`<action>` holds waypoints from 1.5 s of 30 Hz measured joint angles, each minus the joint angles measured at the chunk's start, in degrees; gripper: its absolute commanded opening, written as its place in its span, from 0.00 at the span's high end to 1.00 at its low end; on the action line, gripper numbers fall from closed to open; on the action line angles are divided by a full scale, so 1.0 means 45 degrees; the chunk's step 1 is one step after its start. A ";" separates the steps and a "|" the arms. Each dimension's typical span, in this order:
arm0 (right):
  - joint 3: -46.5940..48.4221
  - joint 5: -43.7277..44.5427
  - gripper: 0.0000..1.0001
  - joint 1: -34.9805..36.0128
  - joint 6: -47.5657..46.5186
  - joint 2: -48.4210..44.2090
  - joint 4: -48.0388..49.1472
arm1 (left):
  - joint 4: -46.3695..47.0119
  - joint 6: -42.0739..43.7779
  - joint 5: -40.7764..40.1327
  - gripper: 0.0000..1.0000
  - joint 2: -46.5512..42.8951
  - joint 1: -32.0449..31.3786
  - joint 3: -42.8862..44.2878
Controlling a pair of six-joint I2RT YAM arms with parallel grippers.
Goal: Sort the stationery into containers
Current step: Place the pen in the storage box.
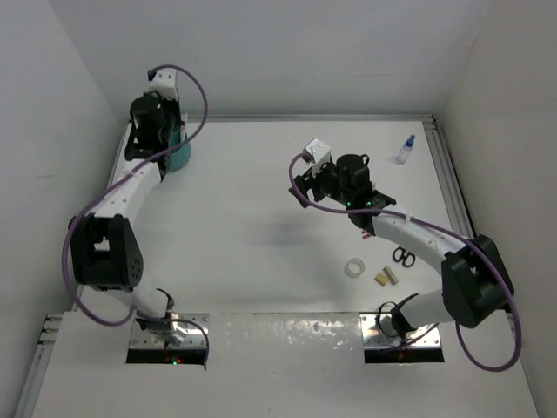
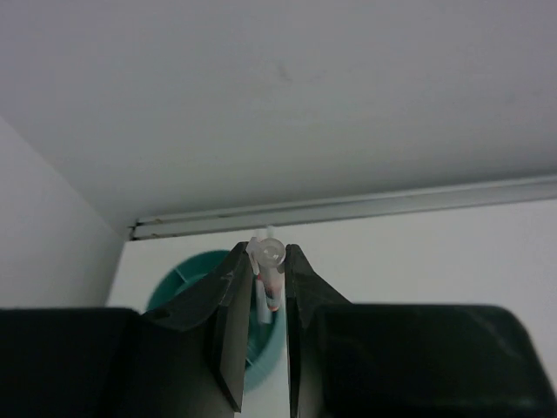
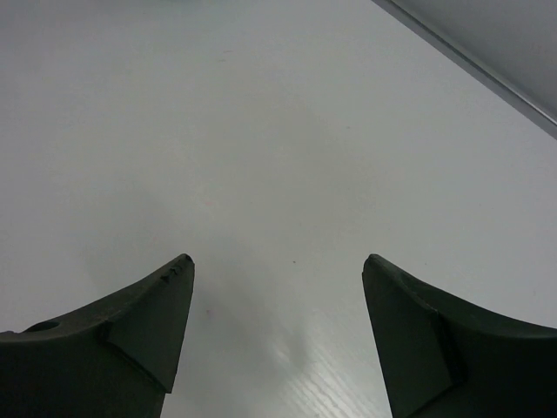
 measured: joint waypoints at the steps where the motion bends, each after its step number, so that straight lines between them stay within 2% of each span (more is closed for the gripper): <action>1: 0.0170 -0.0102 0.23 -0.0180 0.0053 0.0306 0.0005 | -0.0039 0.0044 0.0063 1.00 0.0505 0.0350 0.0515; 6: 0.1107 -0.0627 0.23 -0.0903 0.0369 0.1525 0.0039 | -0.0160 0.0311 0.0442 1.00 0.2603 0.1535 0.2113; 13: 0.1982 -0.1117 0.25 -0.1496 0.0840 0.2560 0.0374 | -0.0141 0.0549 0.0748 1.00 0.4221 0.1666 0.2963; 32: 0.2254 -0.1535 0.25 -0.1802 0.1428 0.2914 0.0296 | -0.0481 0.0544 0.1375 1.00 0.4444 0.1661 0.2895; 45: 0.2098 -0.1360 0.26 -0.1802 0.1569 0.2225 -0.0034 | -0.0529 0.0554 0.1365 1.00 0.4770 0.1661 0.2739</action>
